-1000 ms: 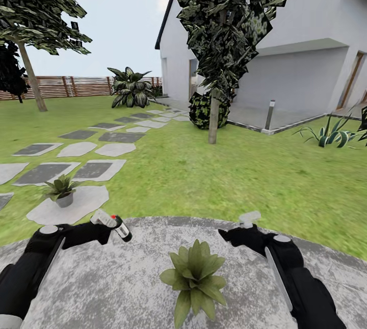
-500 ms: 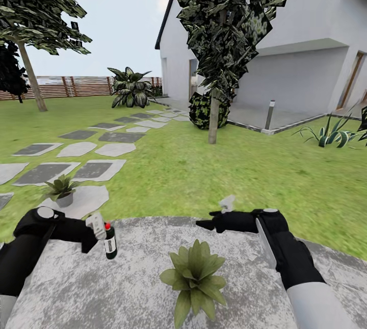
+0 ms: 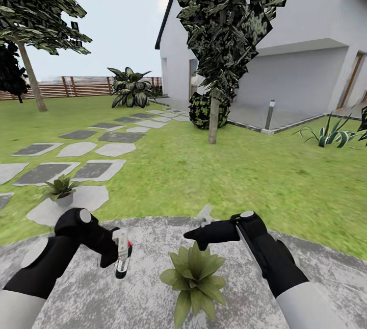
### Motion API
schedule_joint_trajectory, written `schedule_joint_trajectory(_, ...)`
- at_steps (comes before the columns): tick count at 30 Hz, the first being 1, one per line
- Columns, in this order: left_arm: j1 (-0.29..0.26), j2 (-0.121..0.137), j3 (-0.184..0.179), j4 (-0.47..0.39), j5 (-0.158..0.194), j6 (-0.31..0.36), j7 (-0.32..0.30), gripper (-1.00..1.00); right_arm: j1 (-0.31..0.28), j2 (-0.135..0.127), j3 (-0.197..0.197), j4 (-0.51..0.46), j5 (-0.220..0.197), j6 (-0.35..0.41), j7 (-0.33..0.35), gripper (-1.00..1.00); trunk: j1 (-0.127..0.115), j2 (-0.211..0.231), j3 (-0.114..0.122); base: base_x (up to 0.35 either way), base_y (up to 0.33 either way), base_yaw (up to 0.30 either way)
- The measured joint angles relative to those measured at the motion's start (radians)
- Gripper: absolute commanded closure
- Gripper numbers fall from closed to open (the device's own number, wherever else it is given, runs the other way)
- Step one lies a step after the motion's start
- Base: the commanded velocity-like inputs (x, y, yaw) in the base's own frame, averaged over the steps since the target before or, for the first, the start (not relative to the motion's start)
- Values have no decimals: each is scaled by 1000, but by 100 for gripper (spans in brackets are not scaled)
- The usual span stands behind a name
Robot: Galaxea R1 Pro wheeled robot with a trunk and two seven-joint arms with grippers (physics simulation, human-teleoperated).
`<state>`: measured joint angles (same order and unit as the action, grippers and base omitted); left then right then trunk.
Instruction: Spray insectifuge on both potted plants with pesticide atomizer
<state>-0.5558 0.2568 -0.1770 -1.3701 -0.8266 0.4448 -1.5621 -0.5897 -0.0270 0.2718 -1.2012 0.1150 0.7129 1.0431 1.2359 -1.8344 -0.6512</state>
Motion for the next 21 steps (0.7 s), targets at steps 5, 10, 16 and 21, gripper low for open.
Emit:
schedule_joint_trajectory(5, 0, -82, -38, 1, -91, 1, -1, 100, 0, 12, 58, 0, 0, 0, 0, 100, 0, 0, 0, 0, 0, 0)
schedule_joint_trajectory(10, 0, -128, -48, 0, -119, 2, -1, 100, 0, 15, 105, 0, 0, 0, 0, 100, 0, 0, 0, 0, 0, 0)
schedule_joint_trajectory(16, 0, -167, -60, 1, -120, 1, -1, 100, 0, 15, 109, 0, 0, 0, 0, 100, 0, 0, 0, 0, 0, 0)
schedule_joint_trajectory(21, 0, -185, -128, 1, -120, 1, 0, 100, 0, 16, 110, -1, 0, 0, 0, 100, 0, 0, 0, 0, 0, 0)
